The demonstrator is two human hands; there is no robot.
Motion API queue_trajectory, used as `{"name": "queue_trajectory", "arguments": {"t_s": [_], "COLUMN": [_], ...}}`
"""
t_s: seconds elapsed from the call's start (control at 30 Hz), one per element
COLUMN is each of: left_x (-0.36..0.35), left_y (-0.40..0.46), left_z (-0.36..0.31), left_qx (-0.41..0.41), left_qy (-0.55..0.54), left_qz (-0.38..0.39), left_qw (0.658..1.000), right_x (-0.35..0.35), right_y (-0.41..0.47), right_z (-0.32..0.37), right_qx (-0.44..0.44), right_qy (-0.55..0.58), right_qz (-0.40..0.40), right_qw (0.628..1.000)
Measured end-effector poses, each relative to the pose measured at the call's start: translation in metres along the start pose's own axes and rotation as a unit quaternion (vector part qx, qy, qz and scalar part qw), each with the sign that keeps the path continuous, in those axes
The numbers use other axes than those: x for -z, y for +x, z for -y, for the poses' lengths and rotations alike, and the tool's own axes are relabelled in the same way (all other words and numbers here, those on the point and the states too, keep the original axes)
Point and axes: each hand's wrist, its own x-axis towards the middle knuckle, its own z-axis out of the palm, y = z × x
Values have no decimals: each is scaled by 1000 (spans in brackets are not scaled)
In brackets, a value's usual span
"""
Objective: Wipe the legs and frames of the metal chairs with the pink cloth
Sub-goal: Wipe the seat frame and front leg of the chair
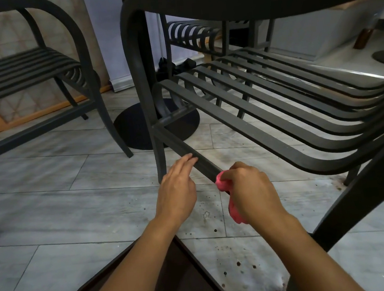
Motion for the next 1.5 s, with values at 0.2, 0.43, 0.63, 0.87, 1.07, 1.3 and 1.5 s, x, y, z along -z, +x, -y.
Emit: {"name": "queue_trajectory", "arguments": {"t_s": [0.2,0.43,0.63,0.87,1.07,1.3,1.5], "left_x": [-2,-2,-3,-5,-10,-9,-7], "left_y": [-7,-8,-9,-11,-13,-12,-12], "left_z": [0,-4,-2,-2,-3,-13,-20], "left_qx": [-11,-43,-38,-28,-32,-23,-53], "left_qy": [6,10,6,-22,-42,-74,-69], "left_qz": [-13,-27,-54,-47,-58,-92,-45], "left_qw": [1000,999,998,998,997,993,995], "right_x": [8,24,6,-17,-23,-26,-30], "right_y": [2,41,72,68,47,23,6], "right_z": [0,22,30,21,12,1,-7], "right_qx": [-20,3,18,31,52,48,54], "right_qy": [20,-6,21,30,2,-7,1], "right_qz": [-26,5,-13,14,-24,-55,-118], "right_qw": [999,1000,1000,999,998,997,992]}}
